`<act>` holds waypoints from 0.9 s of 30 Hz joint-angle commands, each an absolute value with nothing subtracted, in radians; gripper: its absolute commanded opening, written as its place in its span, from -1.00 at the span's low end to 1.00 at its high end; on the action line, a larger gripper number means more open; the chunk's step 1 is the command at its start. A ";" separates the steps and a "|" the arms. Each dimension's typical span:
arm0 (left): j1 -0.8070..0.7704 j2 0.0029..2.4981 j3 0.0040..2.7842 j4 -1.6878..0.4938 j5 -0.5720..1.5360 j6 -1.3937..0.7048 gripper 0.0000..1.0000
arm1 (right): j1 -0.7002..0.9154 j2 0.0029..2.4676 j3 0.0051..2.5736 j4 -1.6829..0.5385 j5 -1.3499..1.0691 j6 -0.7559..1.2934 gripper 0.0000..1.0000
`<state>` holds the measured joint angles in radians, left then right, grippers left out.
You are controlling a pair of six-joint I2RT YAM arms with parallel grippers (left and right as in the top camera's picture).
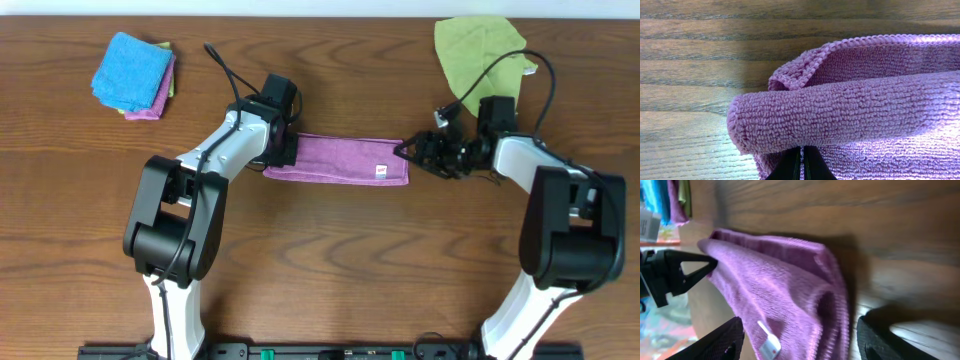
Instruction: Fold the cloth
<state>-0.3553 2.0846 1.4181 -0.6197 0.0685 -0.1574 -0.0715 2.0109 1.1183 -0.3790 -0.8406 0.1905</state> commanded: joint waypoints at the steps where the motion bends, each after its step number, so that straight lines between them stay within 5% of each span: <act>1: -0.355 2.126 1.383 -0.636 0.080 -0.162 -0.88 | -0.039 2.078 1.111 -0.404 -0.804 0.172 0.43; 7: -0.355 2.126 1.383 -0.636 0.080 -0.162 -0.88 | -0.014 2.091 1.111 -0.409 -0.729 0.171 0.25; 10: -0.355 2.126 1.383 -0.635 0.080 -0.162 -0.89 | -0.019 2.091 1.111 -0.413 -0.710 0.172 -0.18; 13: -0.355 2.126 1.383 -0.634 0.104 -0.166 -0.88 | -0.016 2.091 1.116 -0.400 -0.706 0.200 -0.94; 27: -0.424 2.126 1.383 -0.626 0.151 -0.271 -0.89 | 0.126 1.937 1.419 -0.727 -0.439 0.226 -0.96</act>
<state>-0.3714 2.0846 1.4181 -0.6189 0.0933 -0.2424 0.0639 2.0117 1.3647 -0.7116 -0.5591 0.2207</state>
